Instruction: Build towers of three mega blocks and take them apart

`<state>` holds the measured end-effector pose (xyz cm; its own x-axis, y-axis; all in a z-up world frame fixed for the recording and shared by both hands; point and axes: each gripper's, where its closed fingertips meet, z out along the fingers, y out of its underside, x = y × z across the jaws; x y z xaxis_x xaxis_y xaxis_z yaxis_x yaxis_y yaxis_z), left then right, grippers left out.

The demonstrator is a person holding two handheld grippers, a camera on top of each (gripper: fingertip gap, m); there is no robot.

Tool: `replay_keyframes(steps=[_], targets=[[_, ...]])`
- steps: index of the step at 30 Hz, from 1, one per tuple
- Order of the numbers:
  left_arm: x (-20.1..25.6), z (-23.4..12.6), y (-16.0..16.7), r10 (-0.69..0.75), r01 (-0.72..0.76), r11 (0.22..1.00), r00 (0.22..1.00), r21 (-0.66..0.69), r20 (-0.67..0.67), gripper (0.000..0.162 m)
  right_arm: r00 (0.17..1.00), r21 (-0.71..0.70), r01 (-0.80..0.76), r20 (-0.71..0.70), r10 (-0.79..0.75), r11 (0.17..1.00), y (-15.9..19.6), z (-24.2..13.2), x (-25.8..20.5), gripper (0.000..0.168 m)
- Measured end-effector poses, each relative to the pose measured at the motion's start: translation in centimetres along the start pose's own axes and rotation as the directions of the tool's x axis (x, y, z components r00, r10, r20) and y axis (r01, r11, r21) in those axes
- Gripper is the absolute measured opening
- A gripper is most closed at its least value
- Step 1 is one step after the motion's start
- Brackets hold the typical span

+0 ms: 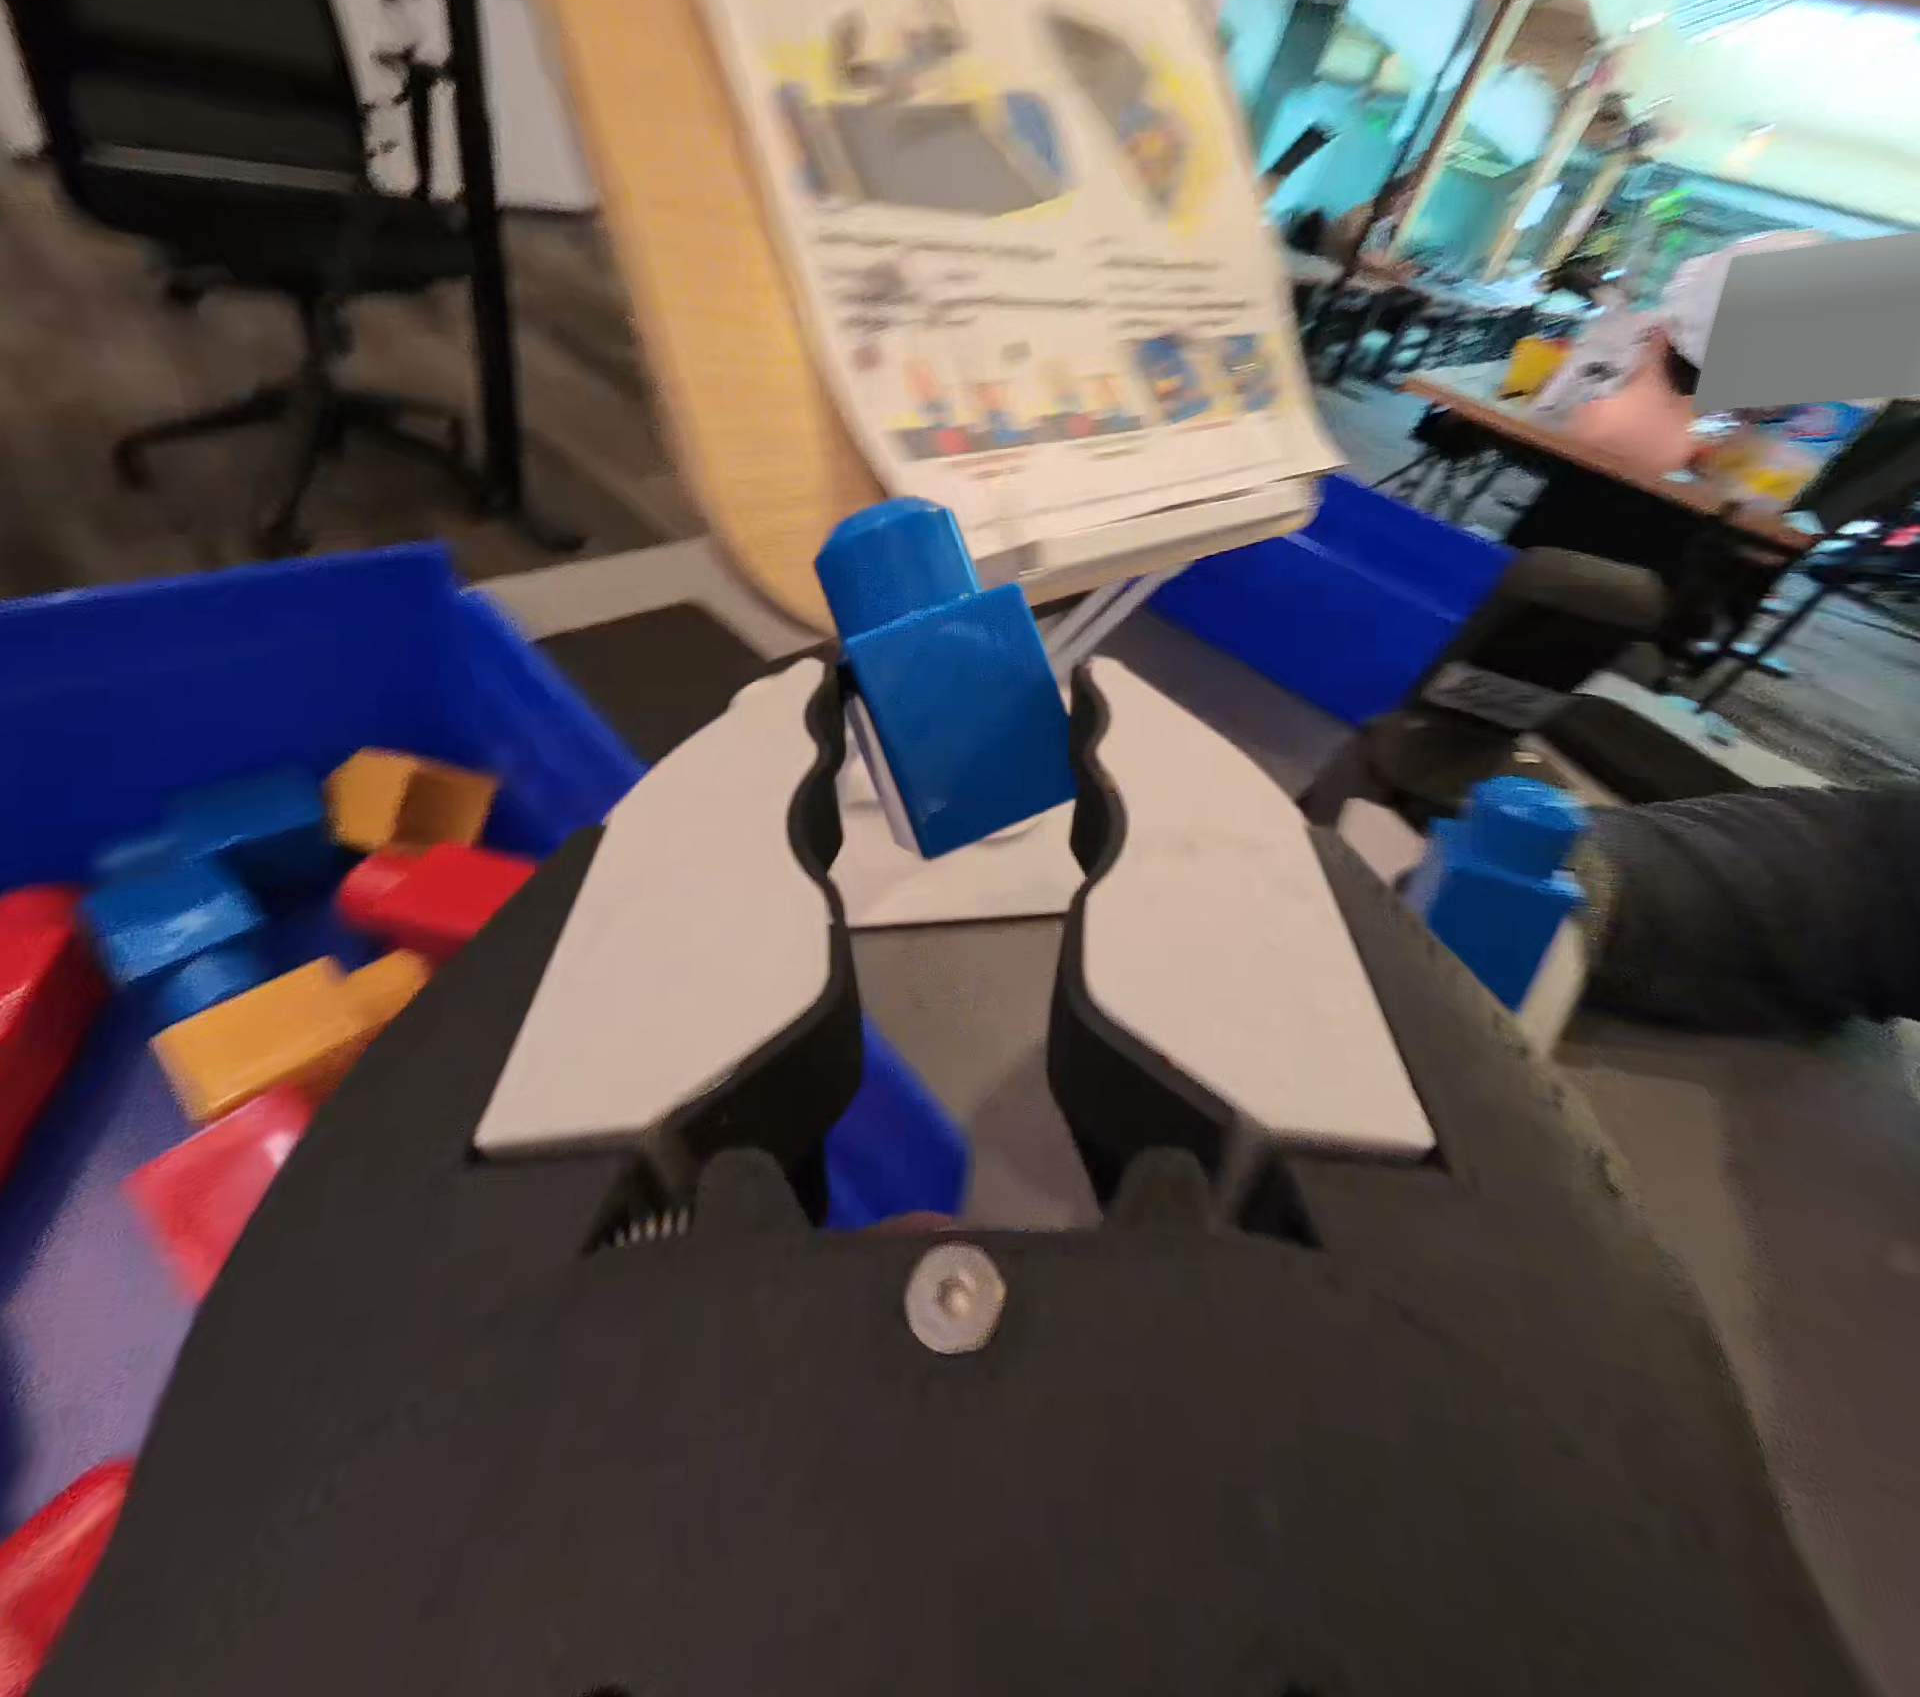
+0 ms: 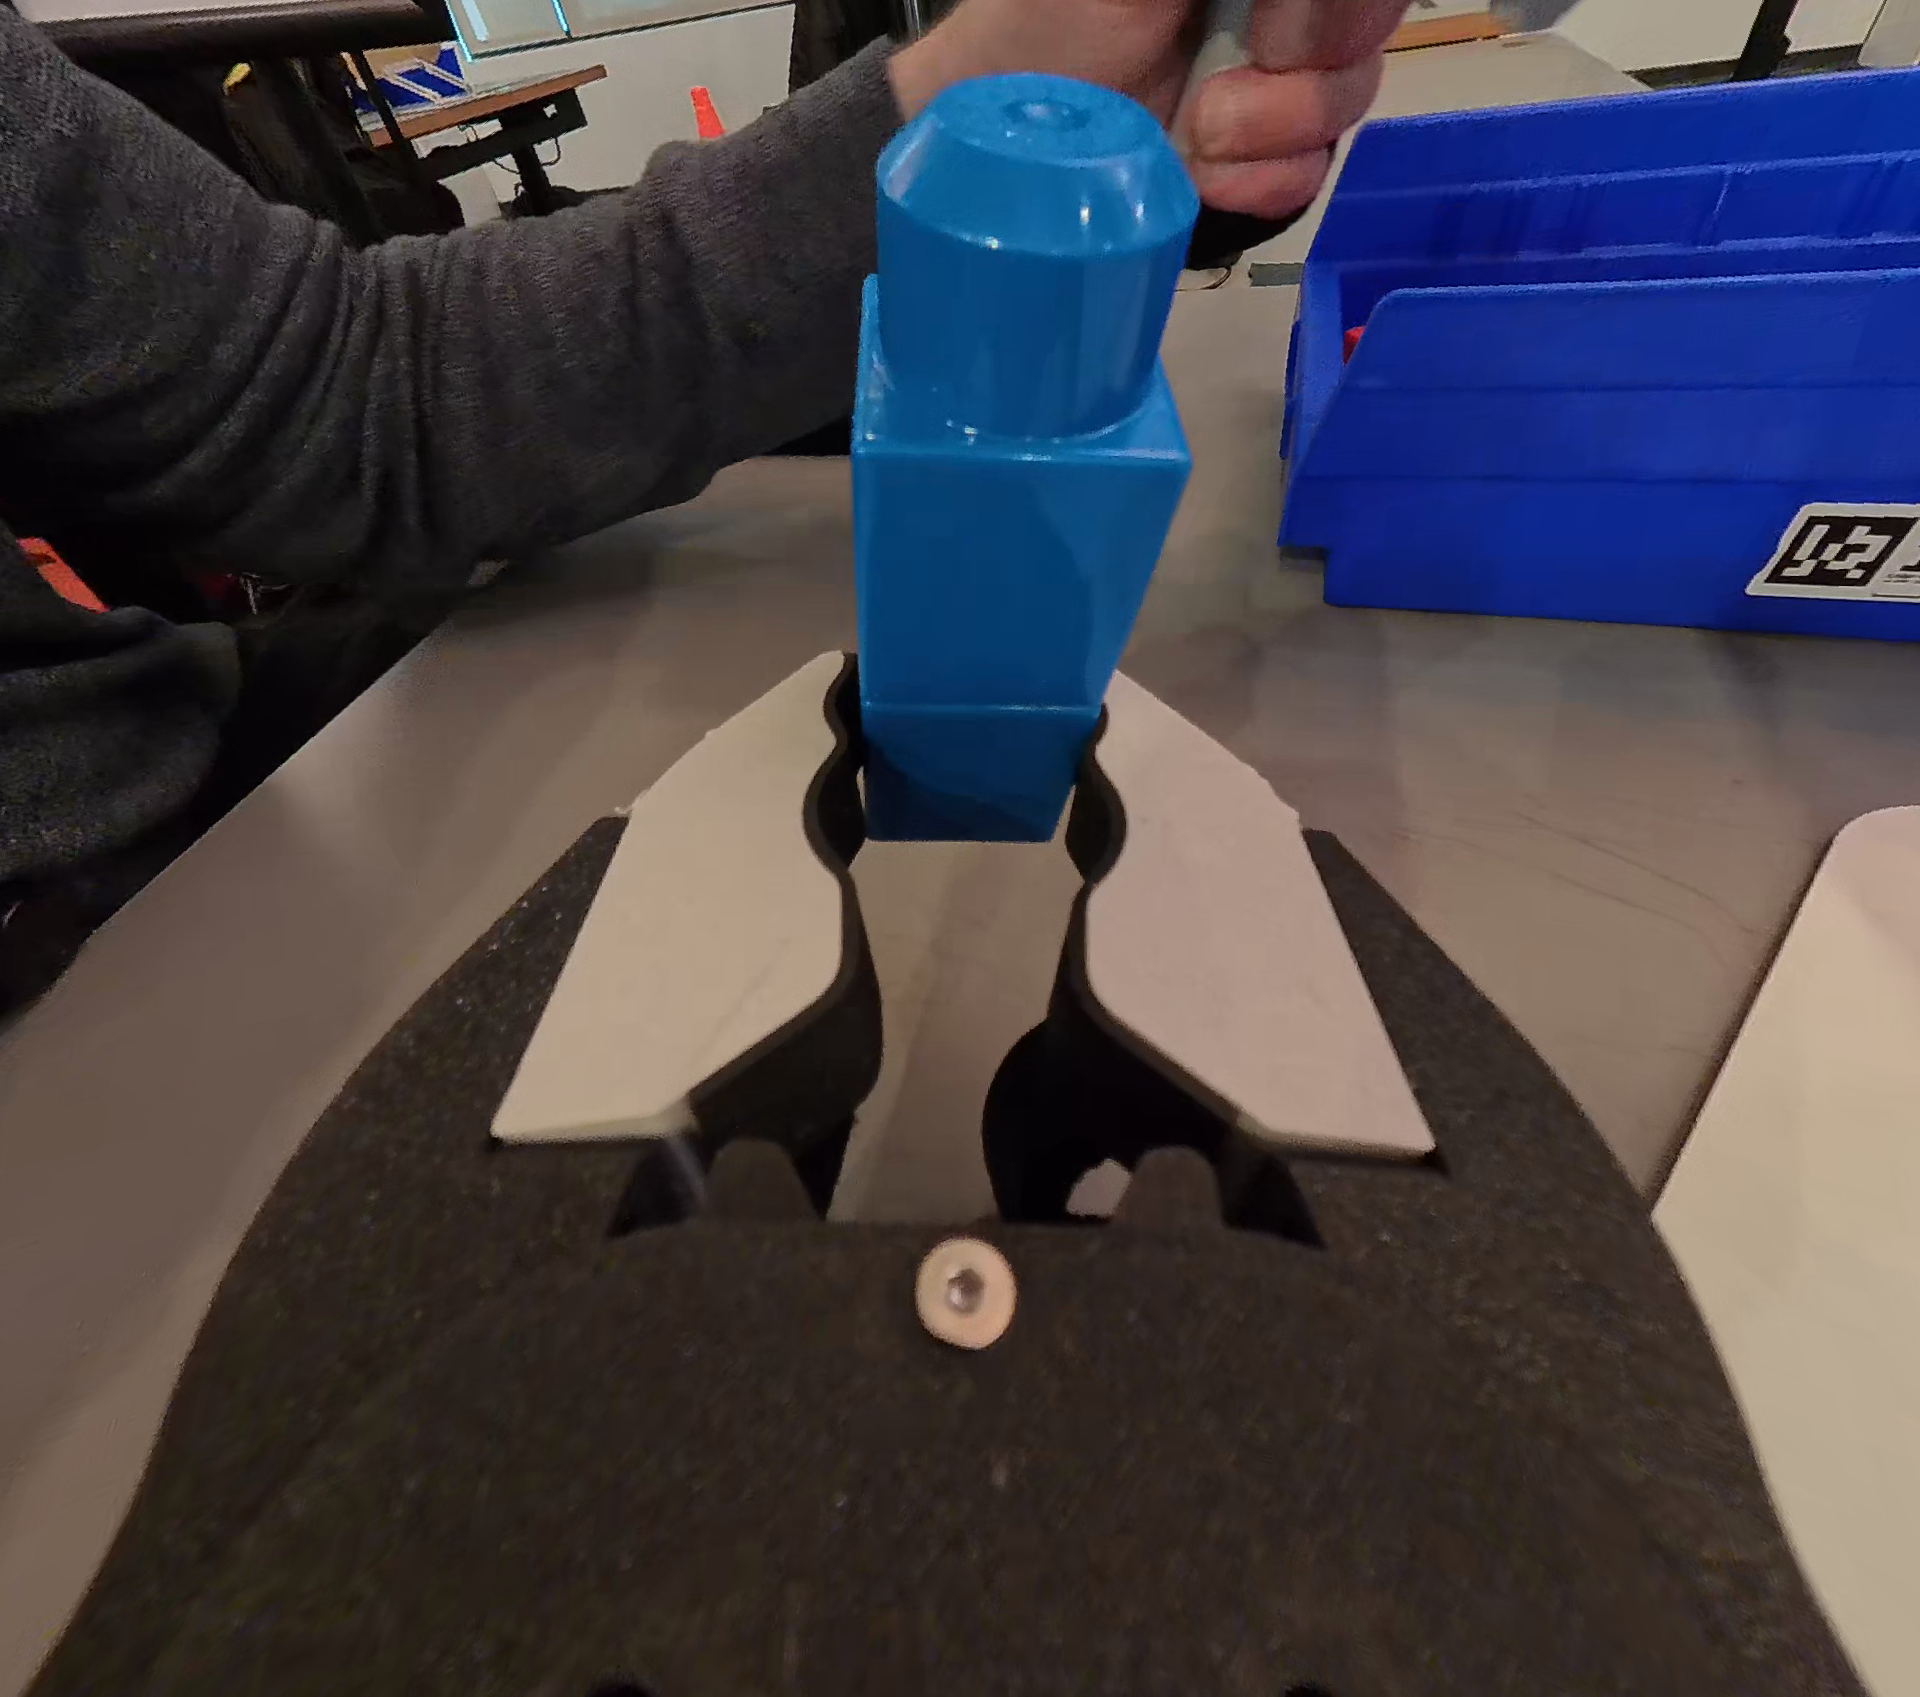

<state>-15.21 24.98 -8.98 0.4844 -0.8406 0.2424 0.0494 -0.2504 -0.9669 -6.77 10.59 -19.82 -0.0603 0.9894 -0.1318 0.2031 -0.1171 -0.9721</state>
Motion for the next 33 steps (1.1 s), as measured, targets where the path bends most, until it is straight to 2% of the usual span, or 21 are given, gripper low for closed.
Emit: replay_keyframes(steps=[2, 8, 11, 24, 33], targets=[[3.4, 0.4, 0.0, 0.024, -0.02, 0.998, 0.996, 0.057, -0.083, 0.041, 1.0, -0.002, -0.001, 0.001, 0.001, 1.0, 0.0, 0.0, 0.0, 0.036], [12.1, 3.1, 1.4, -0.021, 0.089, 0.982, 0.927, 0.165, -0.376, 0.04, 1.0, -0.007, 0.0, 0.005, 0.0, 1.0, 0.1, 0.1, -0.1, 0.036], [13.9, 4.3, 2.7, 0.019, 0.048, 0.987, 0.912, 0.152, -0.41, 0.04, 1.0, -0.01, 0.001, 0.01, -0.001, 1.0, 0.1, 0.1, -0.1, 0.036], [16.1, 5.3, 4.8, 0.064, 0.01, 0.991, 0.848, 0.136, -0.526, 0.039, 1.0, -0.017, -0.001, 0.027, 0.001, 1.0, 0.2, 0.2, -0.3, 0.036], [15.8, 4.4, 5.1, 0.082, 0.0, 0.989, 0.841, 0.151, -0.535, 0.038, 1.0, -0.019, -0.001, 0.029, 0.002, 1.0, 0.2, 0.2, -0.3, 0.036]])
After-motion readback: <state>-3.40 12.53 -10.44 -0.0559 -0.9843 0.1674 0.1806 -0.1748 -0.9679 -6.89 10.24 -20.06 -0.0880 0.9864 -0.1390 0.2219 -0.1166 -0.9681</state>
